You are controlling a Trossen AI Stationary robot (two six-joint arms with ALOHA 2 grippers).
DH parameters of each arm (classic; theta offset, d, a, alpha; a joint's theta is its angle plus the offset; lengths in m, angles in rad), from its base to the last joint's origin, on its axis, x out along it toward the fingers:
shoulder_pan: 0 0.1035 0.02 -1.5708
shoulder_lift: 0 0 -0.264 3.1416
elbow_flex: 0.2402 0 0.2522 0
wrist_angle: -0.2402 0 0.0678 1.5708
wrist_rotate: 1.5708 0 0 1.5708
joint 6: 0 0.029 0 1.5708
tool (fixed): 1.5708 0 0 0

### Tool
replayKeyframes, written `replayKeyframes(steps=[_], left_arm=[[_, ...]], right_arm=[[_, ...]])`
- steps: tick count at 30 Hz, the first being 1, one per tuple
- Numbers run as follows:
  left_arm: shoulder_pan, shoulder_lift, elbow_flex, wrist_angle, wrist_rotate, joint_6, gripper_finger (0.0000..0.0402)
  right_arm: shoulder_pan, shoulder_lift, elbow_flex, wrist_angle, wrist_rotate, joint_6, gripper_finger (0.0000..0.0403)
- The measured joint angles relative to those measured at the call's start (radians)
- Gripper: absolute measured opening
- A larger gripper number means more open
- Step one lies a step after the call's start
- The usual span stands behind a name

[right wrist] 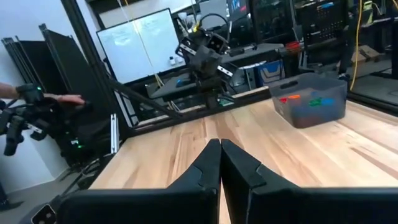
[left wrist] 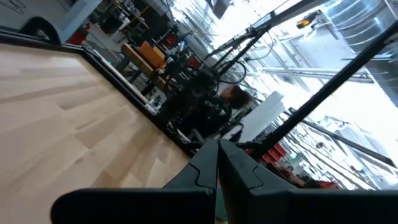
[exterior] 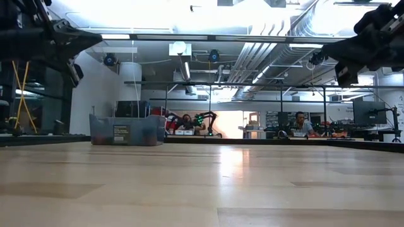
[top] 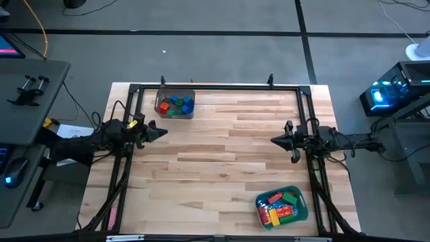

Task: Sort blocks by size
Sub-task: Return to Home Position

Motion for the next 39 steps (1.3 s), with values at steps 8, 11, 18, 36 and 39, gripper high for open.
replayKeyframes(steps=[8, 11, 18, 36, 39], left_arm=[[-0.097, 0.001, 0.0, -0.001, 0.0, 0.0, 0.0001], [-0.163, 0.0, 0.0, -0.001, 0.0, 0.0, 0.0001], [-0.218, 0.001, 0.0, -0.005, 0.0, 0.0, 0.0001], [-0.133, 0.0, -0.001, -0.107, -0.011, 0.76, 0.0001], [-0.133, 0.0, -0.001, -0.107, -0.011, 0.752, 0.0001]], right_arm=[[0.0, 0.013, 0.0, -0.016, 0.0, 0.0, 0.0002], [0.0, 0.013, 0.0, -0.016, 0.0, 0.0, 0.0002], [0.0, 0.013, 0.0, -0.017, 0.001, 0.0, 0.0002], [0.0, 0.013, -0.001, -0.021, 0.001, 0.001, 0.0002], [0.0, 0.013, -0.001, -0.021, 0.001, 0.001, 0.0002]])
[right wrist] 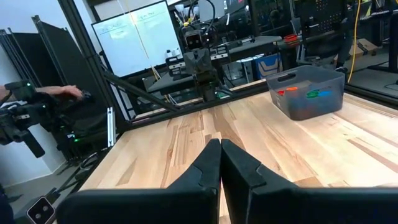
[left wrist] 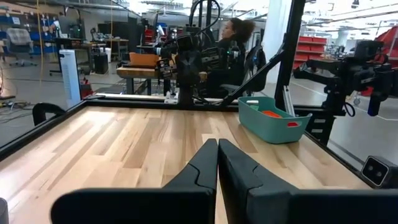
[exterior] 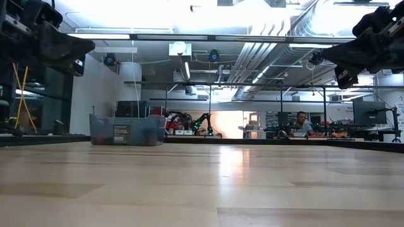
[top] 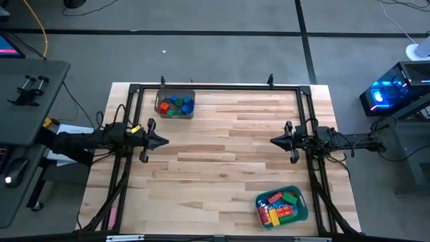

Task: Sort blocks by size
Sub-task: Return to Home Position

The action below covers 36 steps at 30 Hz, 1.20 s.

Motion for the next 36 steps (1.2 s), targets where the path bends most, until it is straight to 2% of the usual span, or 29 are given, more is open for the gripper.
replayKeyframes(steps=[26, 32, 36], left_arm=[[0.0, 0.007, 0.0, 0.0, 0.0, 0.0, 0.0001], [0.0, 0.007, 0.0, 0.0, 0.0, 0.0, 0.0001], [0.0, 0.007, 0.0, 0.0, 0.0, 0.0, 0.0001]], right_arm=[[0.003, -0.014, 0.0, 0.009, 0.0, -0.007, 0.0002], [0.004, -0.014, 0.0, 0.006, 0.015, -0.352, 0.0002], [0.004, -0.014, 0.0, 0.006, 0.015, -0.473, 0.0002]])
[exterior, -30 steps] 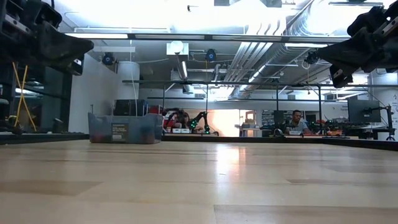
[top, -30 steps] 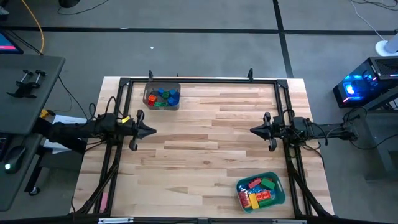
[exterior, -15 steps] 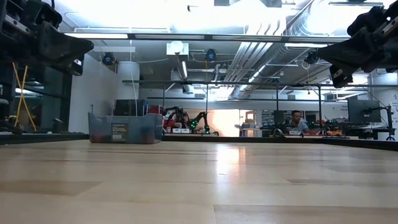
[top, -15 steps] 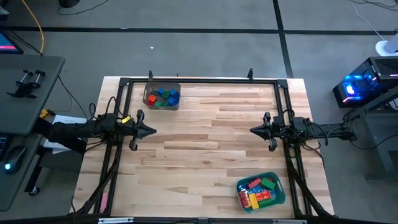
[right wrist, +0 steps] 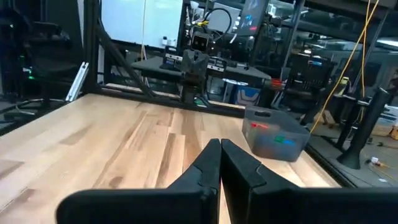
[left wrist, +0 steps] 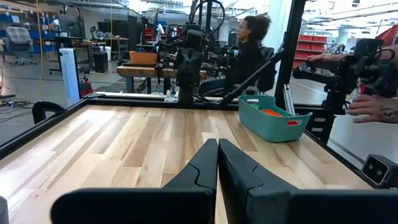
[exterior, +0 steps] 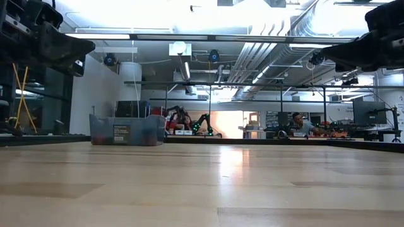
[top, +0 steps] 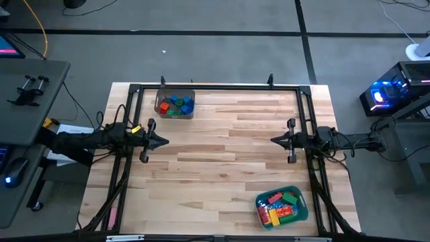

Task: Sort blocks by size
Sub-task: Return to Home Position

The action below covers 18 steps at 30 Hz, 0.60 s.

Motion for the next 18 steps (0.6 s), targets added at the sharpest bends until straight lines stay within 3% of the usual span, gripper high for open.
replayKeyframes(steps=[7, 18], left_arm=[[0.0, 0.0, 0.0, 0.0, 0.0, 0.0, 0.0001], [0.0, 0.0, 0.0, 0.0, 0.0, 0.0, 0.0001]], right_arm=[[0.0, 0.0, 0.0, 0.0, 0.0, 0.096, 0.0002], [-0.002, 0.014, 0.0, 0.001, 0.0, 0.098, 0.0002]])
